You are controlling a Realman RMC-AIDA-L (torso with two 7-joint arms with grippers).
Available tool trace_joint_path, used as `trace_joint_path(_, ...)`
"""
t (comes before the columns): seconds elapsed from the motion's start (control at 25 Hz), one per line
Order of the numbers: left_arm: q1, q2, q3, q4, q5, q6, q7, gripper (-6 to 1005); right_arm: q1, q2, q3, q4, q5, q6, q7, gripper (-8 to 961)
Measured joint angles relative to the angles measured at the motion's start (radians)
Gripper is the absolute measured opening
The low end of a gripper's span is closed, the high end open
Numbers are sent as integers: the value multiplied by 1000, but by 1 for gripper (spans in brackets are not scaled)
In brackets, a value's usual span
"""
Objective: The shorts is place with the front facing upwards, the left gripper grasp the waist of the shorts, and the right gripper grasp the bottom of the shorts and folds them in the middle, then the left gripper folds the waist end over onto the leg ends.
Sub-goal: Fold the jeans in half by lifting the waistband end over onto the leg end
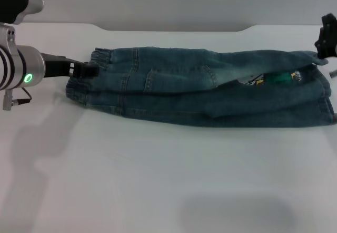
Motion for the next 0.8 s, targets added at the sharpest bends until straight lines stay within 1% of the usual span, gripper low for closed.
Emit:
trace_joint_path(0.08, 0, 0, 0, 2, 0, 1, 0, 848, 11, 0, -38, 19, -12, -82, 0, -1)
trace_joint_path(0.12, 1, 0, 0, 2, 0, 2, 0, 848, 23, -1, -75, 27, -42, -166, 1, -1)
trace_joint_path(0.2, 3, 0, 0, 3, 0, 4, 0, 848, 49, -2, -151, 19, -134, -342, 36, -1)
trace_joint_path(0.28, 4, -1, 2, 5, 0, 6, 0, 848, 89, -5, -233, -42, -295, -534, 137, -1)
trace_joint_path(0.36, 4, -2, 9, 11, -1, 13, -2, 848, 131, -8, -303, -159, -512, -711, 349, -1)
trace_joint_path(0.4, 4, -1, 12, 13, -1, 15, -2, 848, 144, -9, -323, -202, -578, -760, 435, -1)
trace_joint_path(0.52, -1, -2, 21, 25, -4, 21, -6, 848, 194, -7, -352, -430, -813, -926, 893, -1)
trace_joint_path(0.6, -3, -1, 20, 26, -9, 17, -7, 848, 220, -3, -362, -555, -885, -985, 1131, 0)
trace_joint_path(0.68, -1, 0, 14, 16, -13, 2, -9, 848, 221, -1, -390, -614, -883, -994, 1300, 0)
trace_joint_path(0.72, -1, 0, 14, 16, -13, 2, -9, 848, 217, -1, -410, -618, -852, -991, 1352, 0)
trace_joint_path(0.8, -1, 0, 13, 12, -14, -2, -9, 848, 207, -2, -444, -629, -815, -992, 1386, 0)
